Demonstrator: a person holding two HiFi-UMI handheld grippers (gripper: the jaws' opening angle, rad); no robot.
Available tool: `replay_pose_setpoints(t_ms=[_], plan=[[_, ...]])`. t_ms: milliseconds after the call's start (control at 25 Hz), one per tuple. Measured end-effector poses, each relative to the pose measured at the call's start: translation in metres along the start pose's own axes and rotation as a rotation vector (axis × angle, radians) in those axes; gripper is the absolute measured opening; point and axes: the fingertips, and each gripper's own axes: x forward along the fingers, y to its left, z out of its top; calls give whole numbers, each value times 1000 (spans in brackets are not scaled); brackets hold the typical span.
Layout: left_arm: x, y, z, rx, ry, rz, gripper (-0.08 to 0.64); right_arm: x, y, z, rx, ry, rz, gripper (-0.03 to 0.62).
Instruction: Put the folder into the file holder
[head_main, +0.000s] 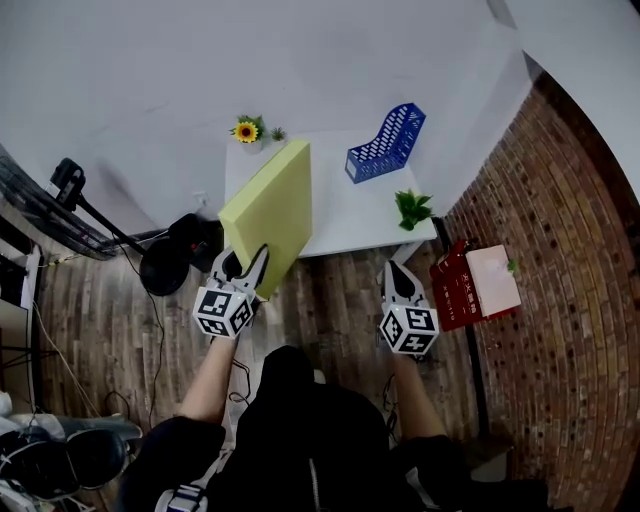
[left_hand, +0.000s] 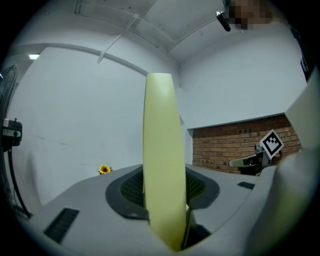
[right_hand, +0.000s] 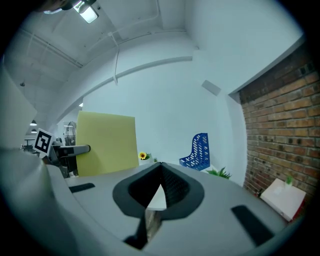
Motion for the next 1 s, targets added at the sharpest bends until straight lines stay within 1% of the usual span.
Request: replay_pose_setpoints(t_ms=[320, 440, 640, 1000], plan=[[54, 13, 1, -3, -12, -15, 183, 43, -24, 9, -6, 7, -5, 8], [78, 19, -1, -7, -14, -29, 183, 64, -36, 10, -2, 13, -21, 8], [127, 42, -3, -4, -9, -57, 183, 114, -51, 15, 18, 16, -50, 8], [234, 93, 9, -9, -11, -130, 183, 219, -77, 43, 33, 17, -94, 8]])
